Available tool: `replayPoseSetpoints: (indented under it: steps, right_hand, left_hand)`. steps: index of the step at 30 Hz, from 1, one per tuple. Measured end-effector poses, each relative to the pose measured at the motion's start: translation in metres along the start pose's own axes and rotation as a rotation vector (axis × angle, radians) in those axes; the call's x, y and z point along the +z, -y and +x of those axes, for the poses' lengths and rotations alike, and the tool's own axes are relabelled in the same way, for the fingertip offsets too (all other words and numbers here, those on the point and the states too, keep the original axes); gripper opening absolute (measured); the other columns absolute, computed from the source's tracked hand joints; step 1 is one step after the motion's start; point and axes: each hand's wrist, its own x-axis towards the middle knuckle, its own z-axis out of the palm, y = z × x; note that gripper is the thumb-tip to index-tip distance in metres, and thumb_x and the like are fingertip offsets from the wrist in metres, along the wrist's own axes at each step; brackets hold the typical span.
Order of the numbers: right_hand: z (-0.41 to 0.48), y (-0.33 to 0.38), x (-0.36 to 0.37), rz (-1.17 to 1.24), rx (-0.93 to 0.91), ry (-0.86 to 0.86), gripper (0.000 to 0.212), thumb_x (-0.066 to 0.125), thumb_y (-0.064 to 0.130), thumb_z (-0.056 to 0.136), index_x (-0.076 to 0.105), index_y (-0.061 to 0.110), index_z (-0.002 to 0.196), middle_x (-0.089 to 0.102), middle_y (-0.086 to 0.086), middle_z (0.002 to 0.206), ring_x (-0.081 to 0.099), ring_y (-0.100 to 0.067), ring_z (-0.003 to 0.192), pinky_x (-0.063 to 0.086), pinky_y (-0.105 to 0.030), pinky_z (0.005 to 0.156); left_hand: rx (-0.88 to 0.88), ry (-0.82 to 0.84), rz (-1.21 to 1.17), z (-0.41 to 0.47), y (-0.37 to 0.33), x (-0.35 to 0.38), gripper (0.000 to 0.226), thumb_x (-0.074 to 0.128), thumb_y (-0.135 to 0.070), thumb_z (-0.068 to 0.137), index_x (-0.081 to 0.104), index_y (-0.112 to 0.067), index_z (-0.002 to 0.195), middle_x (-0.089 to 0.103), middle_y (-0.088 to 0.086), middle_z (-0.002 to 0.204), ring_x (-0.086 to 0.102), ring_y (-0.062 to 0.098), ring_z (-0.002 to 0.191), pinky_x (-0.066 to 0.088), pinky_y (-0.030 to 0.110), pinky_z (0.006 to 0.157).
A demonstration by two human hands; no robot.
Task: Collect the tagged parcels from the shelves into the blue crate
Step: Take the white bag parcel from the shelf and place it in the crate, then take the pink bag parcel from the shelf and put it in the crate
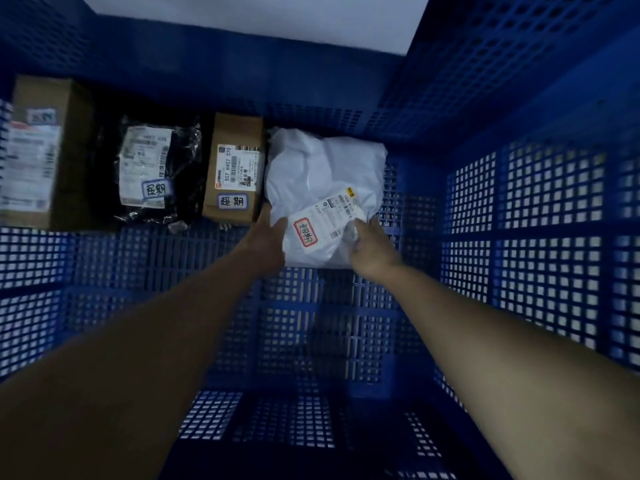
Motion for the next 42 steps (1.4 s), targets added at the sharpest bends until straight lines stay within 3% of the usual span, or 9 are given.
replayPoseSetpoints:
  steps: [2, 4, 5, 10, 15, 20, 27, 35, 42]
  right_hand:
    - [-0.022, 0.003, -0.007, -0.117, -0.061, 0.03, 0.043, 0.052, 0.021, 0.094, 0.042, 0.015, 0.135, 0.037, -0.01, 0.143, 0.04, -0.03, 0.131, 0.04, -0.032, 0.1]
    - [-0.045, 0.012, -0.018, -0.241, -0.093, 0.088, 0.058, 0.057, 0.03, 0.093, 0.034, 0.018, 0.145, 0.032, -0.009, 0.151, 0.029, -0.031, 0.139, 0.032, -0.037, 0.111]
    - [-0.058, 0.019, -0.023, -0.284, -0.098, 0.11, 0.063, 0.058, 0.034, 0.093, 0.03, 0.018, 0.148, 0.027, -0.008, 0.155, 0.024, -0.03, 0.142, 0.028, -0.04, 0.114]
    - [-0.115, 0.068, -0.052, -0.409, -0.198, 0.092, 0.065, 0.058, 0.04, 0.092, 0.03, 0.019, 0.147, 0.028, -0.007, 0.155, 0.021, -0.026, 0.144, 0.028, -0.043, 0.115]
    - [-0.174, 0.132, -0.093, -0.56, -0.331, 0.034, 0.064, 0.054, 0.04, 0.094, 0.028, 0.018, 0.148, 0.035, -0.007, 0.15, 0.027, -0.026, 0.141, 0.03, -0.04, 0.112]
    - [-0.238, 0.203, -0.135, -0.64, -0.434, 0.008, 0.057, 0.053, 0.039, 0.094, 0.034, 0.017, 0.143, 0.041, -0.007, 0.142, 0.032, -0.026, 0.135, 0.033, -0.038, 0.106]
    - [-0.325, 0.313, -0.188, -0.7, -0.625, -0.121, 0.055, 0.056, 0.037, 0.091, 0.04, 0.016, 0.139, 0.047, -0.006, 0.137, 0.038, -0.026, 0.129, 0.038, -0.037, 0.101]
    - [-0.431, 0.428, -0.224, -0.781, -0.814, -0.176, 0.06, 0.057, 0.038, 0.093, 0.034, 0.017, 0.144, 0.043, -0.006, 0.142, 0.035, -0.027, 0.133, 0.037, -0.041, 0.107]
    - [-0.525, 0.513, -0.223, -0.859, -1.0, -0.22, 0.061, 0.056, 0.039, 0.093, 0.032, 0.017, 0.144, 0.042, -0.007, 0.143, 0.033, -0.029, 0.136, 0.036, -0.042, 0.107]
  left_hand:
    - [0.019, 0.0, 0.01, -0.018, 0.002, -0.01, 0.063, 0.058, -0.012, 0.088, 0.033, -0.006, 0.145, 0.02, 0.019, 0.154, 0.031, 0.037, 0.138, 0.035, 0.041, 0.11]
    - [-0.032, -0.009, 0.028, -0.04, 0.001, -0.025, 0.039, 0.054, -0.009, 0.086, 0.052, -0.004, 0.124, 0.049, 0.018, 0.131, 0.05, 0.039, 0.123, 0.046, 0.046, 0.098]
    - [-0.048, -0.018, 0.046, -0.054, -0.002, -0.036, 0.033, 0.054, -0.009, 0.086, 0.054, -0.005, 0.118, 0.053, 0.015, 0.122, 0.054, 0.037, 0.117, 0.049, 0.047, 0.093]
    - [-0.122, -0.046, 0.163, -0.123, -0.016, -0.093, 0.05, 0.06, -0.011, 0.088, 0.043, -0.012, 0.135, 0.042, 0.01, 0.137, 0.04, 0.031, 0.129, 0.043, 0.045, 0.102]
    - [-0.18, -0.117, 0.268, -0.202, -0.026, -0.161, 0.04, 0.056, -0.013, 0.091, 0.048, -0.015, 0.129, 0.045, 0.007, 0.136, 0.04, 0.026, 0.127, 0.036, 0.041, 0.107]
    - [-0.218, -0.198, 0.273, -0.292, -0.023, -0.223, 0.048, 0.057, -0.017, 0.09, 0.042, -0.015, 0.135, 0.043, 0.004, 0.138, 0.038, 0.023, 0.131, 0.035, 0.038, 0.109]
    - [-0.26, -0.36, 0.183, -0.424, -0.011, -0.303, 0.032, 0.049, -0.01, 0.087, 0.051, -0.013, 0.119, 0.054, 0.006, 0.122, 0.047, 0.026, 0.118, 0.043, 0.039, 0.097]
    - [-0.426, -0.588, 0.159, -0.565, -0.006, -0.365, 0.03, 0.051, -0.008, 0.087, 0.056, -0.014, 0.116, 0.059, 0.005, 0.122, 0.05, 0.024, 0.12, 0.043, 0.037, 0.097]
    - [-0.573, -0.751, 0.168, -0.686, 0.011, -0.397, 0.027, 0.057, -0.02, 0.09, 0.056, -0.014, 0.117, 0.06, 0.003, 0.119, 0.051, 0.022, 0.116, 0.042, 0.035, 0.096]
